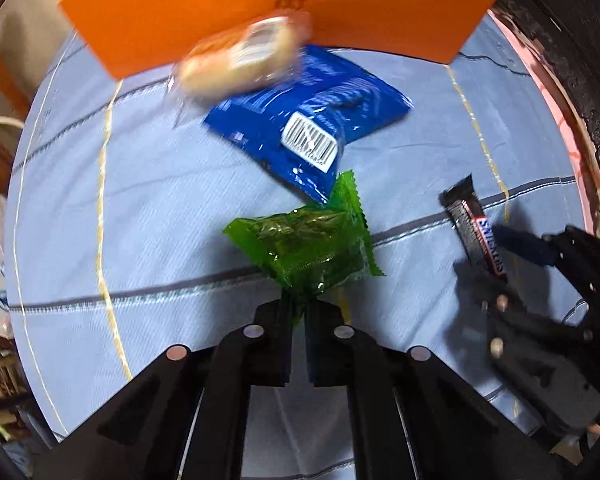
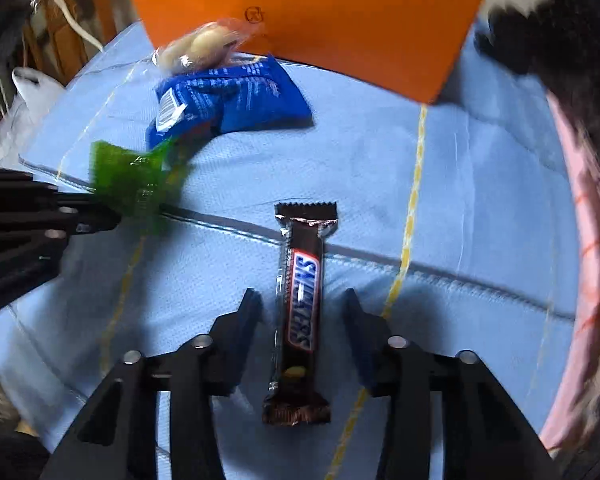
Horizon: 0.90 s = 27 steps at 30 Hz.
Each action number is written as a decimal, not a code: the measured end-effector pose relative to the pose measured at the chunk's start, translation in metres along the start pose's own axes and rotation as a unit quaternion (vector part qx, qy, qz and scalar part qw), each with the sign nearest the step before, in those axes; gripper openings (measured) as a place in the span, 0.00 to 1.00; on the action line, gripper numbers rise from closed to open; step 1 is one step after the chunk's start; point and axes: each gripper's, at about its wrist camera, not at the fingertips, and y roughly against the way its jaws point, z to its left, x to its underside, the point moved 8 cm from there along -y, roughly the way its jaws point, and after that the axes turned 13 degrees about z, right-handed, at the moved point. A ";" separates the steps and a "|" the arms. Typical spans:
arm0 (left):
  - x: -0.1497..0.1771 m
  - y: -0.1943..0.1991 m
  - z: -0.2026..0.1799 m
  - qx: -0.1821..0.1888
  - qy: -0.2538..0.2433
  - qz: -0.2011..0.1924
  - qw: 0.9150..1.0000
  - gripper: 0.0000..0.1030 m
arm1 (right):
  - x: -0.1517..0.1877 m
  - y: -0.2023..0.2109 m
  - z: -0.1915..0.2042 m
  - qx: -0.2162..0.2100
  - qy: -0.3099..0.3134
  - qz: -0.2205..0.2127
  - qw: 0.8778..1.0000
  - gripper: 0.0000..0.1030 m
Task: Organize snacks
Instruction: 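Grasp the green candy with left tool while right tool grasps Snickers bar, then drop the green candy and Snickers bar into the orange box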
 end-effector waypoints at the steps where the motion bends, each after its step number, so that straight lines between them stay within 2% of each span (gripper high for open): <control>1: 0.002 -0.001 0.006 0.004 0.006 0.000 1.000 0.04 | -0.001 0.000 0.000 -0.013 -0.008 0.006 1.000 0.17; 4: 0.013 0.004 0.018 0.015 0.016 -0.006 1.000 0.04 | -0.002 0.005 -0.006 -0.020 -0.028 0.004 0.999 0.16; 6: 0.016 0.013 0.024 0.020 0.019 -0.013 1.000 0.04 | 0.001 0.013 -0.014 -0.058 -0.050 0.001 0.997 0.16; 10: 0.019 0.034 0.029 0.024 0.014 -0.035 0.999 0.04 | 0.003 0.035 -0.024 -0.095 -0.069 -0.021 0.993 0.16; 18: 0.010 0.065 0.018 0.035 0.008 -0.066 0.997 0.04 | -0.009 0.072 -0.021 -0.111 -0.072 -0.056 0.990 0.17; 22: -0.001 0.085 0.018 0.031 0.009 -0.085 0.996 0.04 | -0.020 0.104 -0.017 -0.118 -0.069 -0.084 0.987 0.17; 27: -0.030 0.132 0.023 0.029 0.001 -0.128 0.991 0.04 | -0.060 0.153 -0.027 -0.122 -0.066 -0.141 0.980 0.17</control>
